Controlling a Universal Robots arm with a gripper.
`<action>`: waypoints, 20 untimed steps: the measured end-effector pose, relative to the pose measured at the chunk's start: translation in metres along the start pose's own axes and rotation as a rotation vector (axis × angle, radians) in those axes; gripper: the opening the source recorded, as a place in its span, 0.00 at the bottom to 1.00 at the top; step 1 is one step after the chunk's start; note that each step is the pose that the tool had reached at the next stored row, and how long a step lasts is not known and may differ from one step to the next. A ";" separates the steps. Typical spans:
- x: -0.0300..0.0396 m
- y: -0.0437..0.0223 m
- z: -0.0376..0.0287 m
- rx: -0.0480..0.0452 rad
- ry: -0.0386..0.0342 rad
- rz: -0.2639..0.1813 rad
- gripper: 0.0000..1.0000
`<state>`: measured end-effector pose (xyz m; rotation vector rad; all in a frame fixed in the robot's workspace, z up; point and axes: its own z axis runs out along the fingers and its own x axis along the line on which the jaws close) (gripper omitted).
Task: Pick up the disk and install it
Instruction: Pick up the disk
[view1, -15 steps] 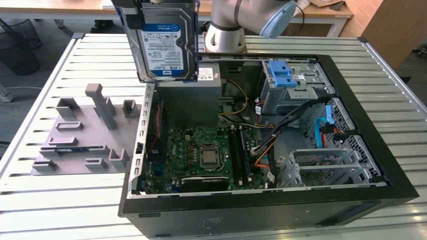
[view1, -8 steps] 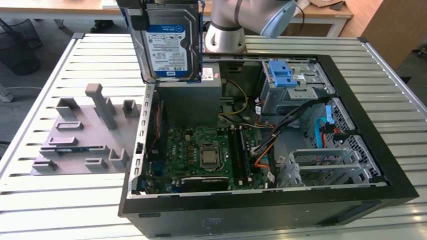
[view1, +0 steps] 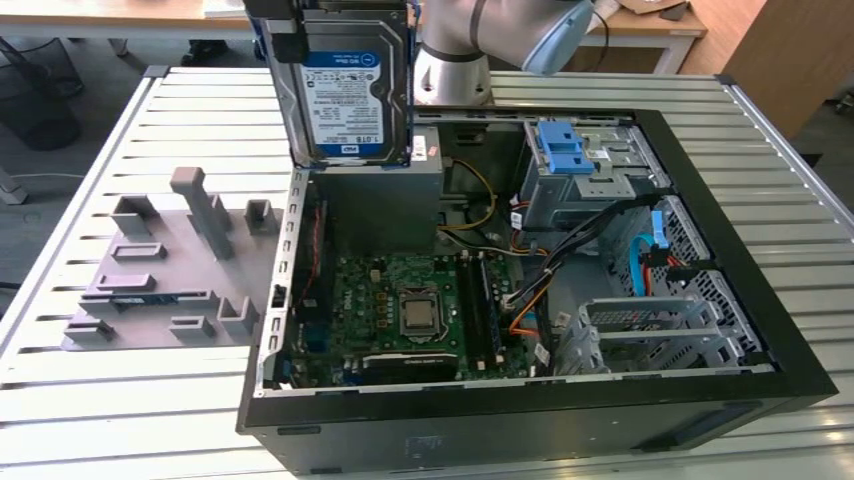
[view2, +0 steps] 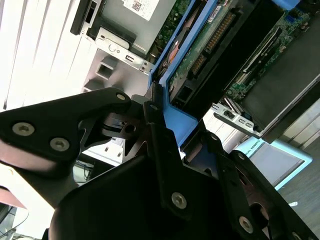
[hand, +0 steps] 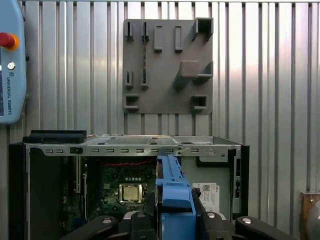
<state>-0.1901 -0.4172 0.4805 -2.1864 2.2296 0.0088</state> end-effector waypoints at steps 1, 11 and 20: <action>0.0004 -0.0009 0.0000 0.0000 0.0000 0.000 0.36; 0.0041 -0.0095 0.0000 0.0000 0.0000 0.000 0.36; 0.0102 -0.0161 0.0000 0.0000 0.0000 0.002 0.36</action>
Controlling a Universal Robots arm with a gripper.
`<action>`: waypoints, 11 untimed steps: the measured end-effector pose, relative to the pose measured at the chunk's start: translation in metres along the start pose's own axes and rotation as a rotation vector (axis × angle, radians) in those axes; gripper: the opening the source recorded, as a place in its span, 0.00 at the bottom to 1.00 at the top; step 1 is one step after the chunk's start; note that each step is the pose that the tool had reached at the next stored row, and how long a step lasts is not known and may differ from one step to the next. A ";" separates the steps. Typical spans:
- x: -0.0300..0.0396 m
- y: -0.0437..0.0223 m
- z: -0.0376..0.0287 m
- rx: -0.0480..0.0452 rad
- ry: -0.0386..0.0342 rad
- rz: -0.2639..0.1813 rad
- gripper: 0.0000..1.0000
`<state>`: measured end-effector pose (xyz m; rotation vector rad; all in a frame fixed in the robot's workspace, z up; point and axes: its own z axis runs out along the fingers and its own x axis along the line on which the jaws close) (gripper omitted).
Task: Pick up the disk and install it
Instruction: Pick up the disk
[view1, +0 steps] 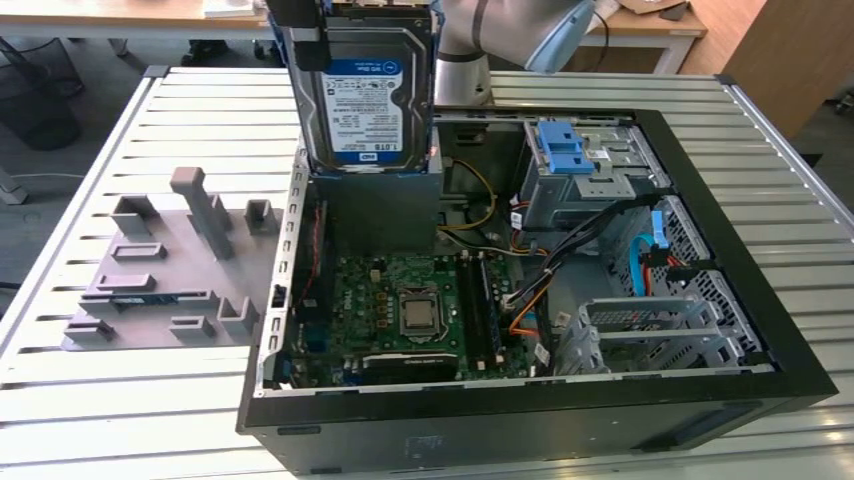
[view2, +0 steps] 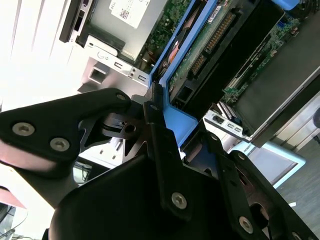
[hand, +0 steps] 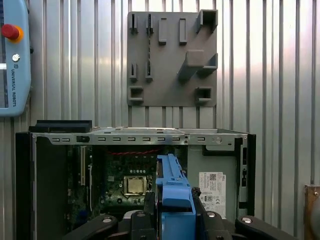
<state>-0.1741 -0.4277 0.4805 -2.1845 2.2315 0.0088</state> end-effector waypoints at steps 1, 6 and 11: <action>0.0009 -0.0006 0.0000 0.0000 0.0000 0.000 0.36; 0.0044 -0.0050 0.0000 0.0000 0.0000 0.002 0.36; 0.0059 -0.0105 0.0000 0.0000 0.0001 0.002 0.36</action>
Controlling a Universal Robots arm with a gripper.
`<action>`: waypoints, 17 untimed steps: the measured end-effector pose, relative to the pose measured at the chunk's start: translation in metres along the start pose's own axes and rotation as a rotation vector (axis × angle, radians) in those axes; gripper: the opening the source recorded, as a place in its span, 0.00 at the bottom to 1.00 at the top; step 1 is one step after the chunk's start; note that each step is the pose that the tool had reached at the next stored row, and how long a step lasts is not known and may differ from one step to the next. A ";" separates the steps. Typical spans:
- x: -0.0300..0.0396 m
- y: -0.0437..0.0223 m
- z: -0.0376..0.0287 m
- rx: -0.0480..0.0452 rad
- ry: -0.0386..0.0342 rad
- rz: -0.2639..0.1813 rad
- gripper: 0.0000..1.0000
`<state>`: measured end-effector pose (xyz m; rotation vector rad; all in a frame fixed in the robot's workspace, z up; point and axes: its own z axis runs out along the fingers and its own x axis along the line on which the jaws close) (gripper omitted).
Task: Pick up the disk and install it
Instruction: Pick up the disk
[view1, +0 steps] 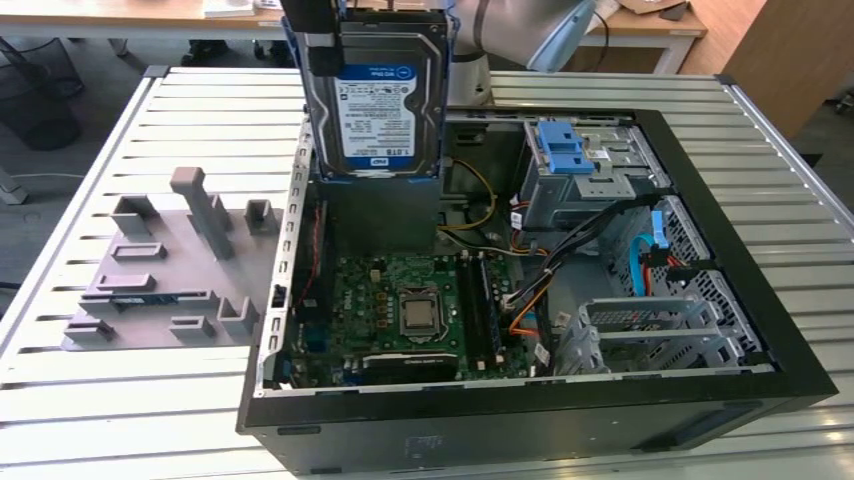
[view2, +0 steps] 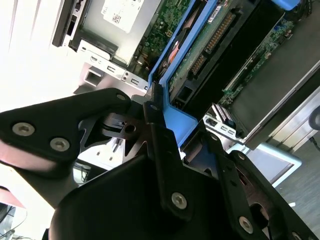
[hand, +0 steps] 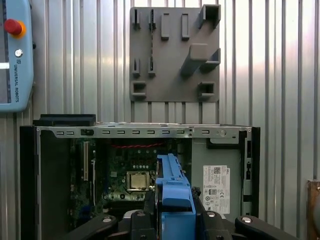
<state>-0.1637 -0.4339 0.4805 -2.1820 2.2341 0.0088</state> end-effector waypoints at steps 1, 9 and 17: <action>0.0001 -0.0013 0.0000 0.0000 0.0000 0.000 0.36; 0.0007 -0.0109 0.0001 0.0000 -0.0001 0.000 0.36; 0.0012 -0.0195 0.0002 0.0001 -0.0001 0.000 0.36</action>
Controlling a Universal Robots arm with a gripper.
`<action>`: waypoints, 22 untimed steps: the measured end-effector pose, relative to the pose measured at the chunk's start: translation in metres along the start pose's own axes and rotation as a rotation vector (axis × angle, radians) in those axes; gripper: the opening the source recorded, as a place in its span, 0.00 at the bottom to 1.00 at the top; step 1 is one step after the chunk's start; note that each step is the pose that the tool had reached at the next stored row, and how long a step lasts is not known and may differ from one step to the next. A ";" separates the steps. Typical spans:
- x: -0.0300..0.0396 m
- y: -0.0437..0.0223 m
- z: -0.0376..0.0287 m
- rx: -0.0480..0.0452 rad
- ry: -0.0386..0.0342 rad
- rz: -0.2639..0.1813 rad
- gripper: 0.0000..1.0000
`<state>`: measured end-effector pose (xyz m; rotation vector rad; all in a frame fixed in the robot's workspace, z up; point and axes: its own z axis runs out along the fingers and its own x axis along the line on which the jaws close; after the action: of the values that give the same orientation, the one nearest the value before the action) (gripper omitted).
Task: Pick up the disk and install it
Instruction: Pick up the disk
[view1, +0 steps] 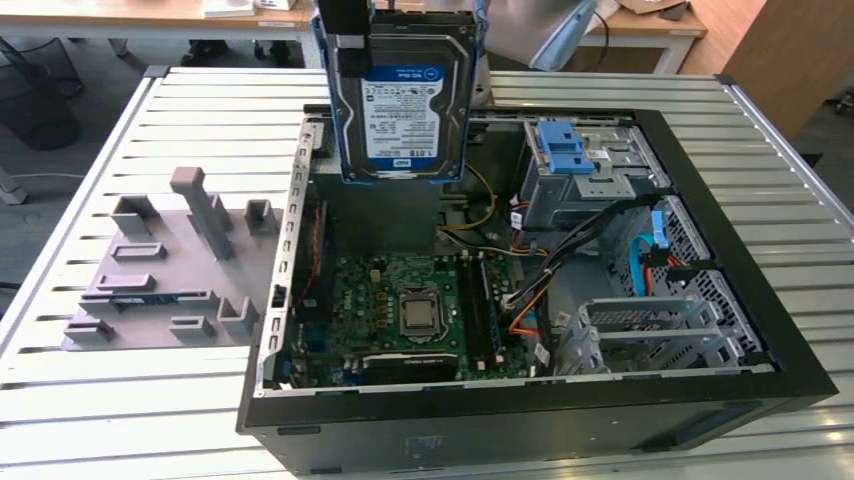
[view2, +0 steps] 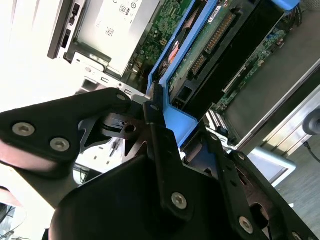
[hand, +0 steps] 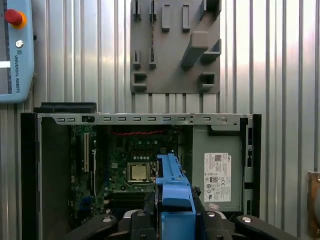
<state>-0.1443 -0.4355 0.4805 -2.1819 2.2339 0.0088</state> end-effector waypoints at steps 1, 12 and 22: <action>0.0000 -0.0010 0.0000 0.0000 0.0001 0.000 0.36; 0.0012 -0.0141 0.0001 0.0000 0.0001 0.000 0.36; 0.0026 -0.0263 0.0002 -0.0001 0.0001 0.000 0.36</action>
<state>-0.1180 -0.4387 0.4805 -2.1820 2.2341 0.0088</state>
